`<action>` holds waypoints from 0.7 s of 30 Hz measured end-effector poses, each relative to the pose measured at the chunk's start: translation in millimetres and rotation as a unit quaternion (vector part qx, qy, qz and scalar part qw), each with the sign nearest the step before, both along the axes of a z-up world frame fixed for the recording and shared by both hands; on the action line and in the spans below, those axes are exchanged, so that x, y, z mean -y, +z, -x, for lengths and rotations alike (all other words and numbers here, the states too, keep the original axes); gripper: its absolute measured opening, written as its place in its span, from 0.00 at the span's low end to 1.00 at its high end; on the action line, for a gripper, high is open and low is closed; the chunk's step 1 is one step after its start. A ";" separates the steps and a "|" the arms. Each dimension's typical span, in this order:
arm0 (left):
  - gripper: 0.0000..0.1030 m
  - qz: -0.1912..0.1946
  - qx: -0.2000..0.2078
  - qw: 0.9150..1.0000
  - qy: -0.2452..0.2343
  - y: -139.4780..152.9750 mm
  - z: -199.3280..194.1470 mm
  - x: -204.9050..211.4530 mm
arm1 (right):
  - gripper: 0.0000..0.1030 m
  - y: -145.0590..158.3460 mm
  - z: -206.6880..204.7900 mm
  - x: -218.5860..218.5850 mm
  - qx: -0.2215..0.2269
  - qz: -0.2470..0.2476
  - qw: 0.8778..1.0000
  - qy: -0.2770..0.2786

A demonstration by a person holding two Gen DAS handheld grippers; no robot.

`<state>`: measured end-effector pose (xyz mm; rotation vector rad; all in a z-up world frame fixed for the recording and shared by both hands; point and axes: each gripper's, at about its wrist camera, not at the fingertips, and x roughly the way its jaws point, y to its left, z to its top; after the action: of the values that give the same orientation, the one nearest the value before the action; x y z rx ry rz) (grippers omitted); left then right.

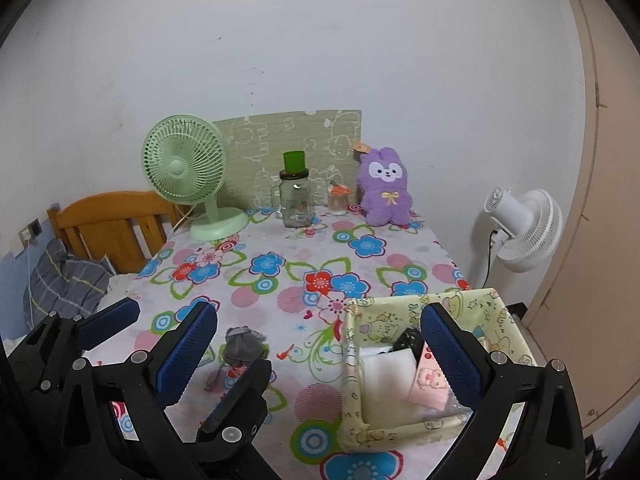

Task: Organize soft objects
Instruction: 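Move both open tools toward the grey sock and green snack box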

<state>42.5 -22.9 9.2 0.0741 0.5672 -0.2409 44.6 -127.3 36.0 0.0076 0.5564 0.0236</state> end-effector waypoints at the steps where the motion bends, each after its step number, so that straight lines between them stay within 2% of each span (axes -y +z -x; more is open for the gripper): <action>1: 1.00 0.001 0.000 1.000 0.001 -0.9 -0.8 -2.3 | 1.00 -1.1 -1.8 -2.3 -0.001 -0.001 1.000 0.002; 21: 1.00 0.013 -0.020 0.999 0.034 -26.4 -25.1 -40.1 | 1.00 -31.3 -34.0 -40.3 -0.032 -0.012 0.999 0.041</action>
<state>67.6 17.1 -17.2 0.0244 0.6045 -0.1830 78.6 -87.0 4.7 0.0089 0.6198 0.1099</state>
